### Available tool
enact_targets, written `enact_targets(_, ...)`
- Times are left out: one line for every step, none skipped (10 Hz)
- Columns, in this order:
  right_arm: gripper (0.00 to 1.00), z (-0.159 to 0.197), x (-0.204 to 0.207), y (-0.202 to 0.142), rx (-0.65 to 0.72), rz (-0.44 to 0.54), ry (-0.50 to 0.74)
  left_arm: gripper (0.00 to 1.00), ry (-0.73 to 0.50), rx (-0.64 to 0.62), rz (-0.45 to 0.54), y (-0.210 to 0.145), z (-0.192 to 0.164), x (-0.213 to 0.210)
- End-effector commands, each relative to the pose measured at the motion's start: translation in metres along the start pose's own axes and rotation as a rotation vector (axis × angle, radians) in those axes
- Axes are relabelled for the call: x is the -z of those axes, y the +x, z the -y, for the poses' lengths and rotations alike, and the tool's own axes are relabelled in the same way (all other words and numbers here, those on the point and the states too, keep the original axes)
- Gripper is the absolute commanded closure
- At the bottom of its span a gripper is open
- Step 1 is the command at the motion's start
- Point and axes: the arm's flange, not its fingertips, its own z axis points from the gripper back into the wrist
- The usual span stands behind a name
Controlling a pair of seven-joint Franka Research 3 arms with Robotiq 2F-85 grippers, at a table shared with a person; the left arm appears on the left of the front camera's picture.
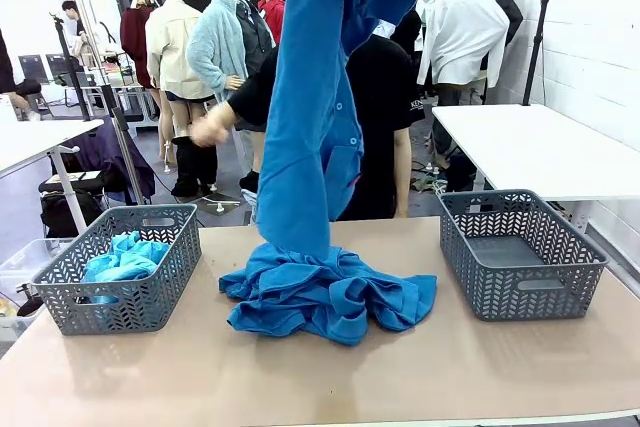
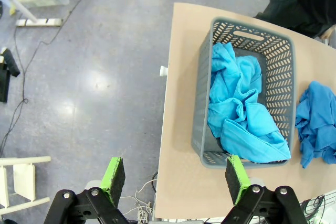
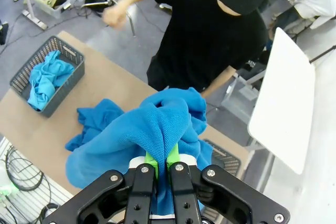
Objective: Sort the tops and bottoms.
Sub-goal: Sort the clothes according to human instructions.
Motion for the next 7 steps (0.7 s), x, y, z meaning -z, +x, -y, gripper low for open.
enact_targets(1.00,0.0014,-0.0014,-0.0031,-0.008,0.004,-0.012,0.00,0.009,0.006,-0.011,-0.0012,-0.0012,-0.0020)
enact_targets(1.00,0.0014,-0.0014,-0.0031,-0.008,0.004,-0.012,0.00,0.009,0.006,-0.011,-0.0012,-0.0012,-0.0020)
enact_targets(1.00,0.0014,-0.0014,-0.0031,-0.008,0.004,-0.012,0.00,0.009,0.006,-0.011,-0.0012,-0.0012,-0.0020)
enact_targets(1.00,0.0014,-0.0014,-0.0031,-0.008,0.004,-0.012,0.00,0.009,0.006,-0.011,-0.0012,-0.0012,-0.0020)
enact_targets(1.00,0.0014,-0.0014,-0.0031,-0.008,0.004,-0.012,0.00,0.009,0.006,-0.011,-0.0012,-0.0012,-0.0020)
enact_targets(1.00,0.0014,-0.0014,-0.0031,-0.008,0.004,-0.012,0.00,0.009,0.006,-0.011,-0.0012,-0.0012,-0.0020)
enact_targets(1.00,0.0014,-0.0014,-0.0031,-0.008,0.004,-0.012,0.00,0.009,0.006,-0.011,-0.0012,-0.0012,-0.0020)
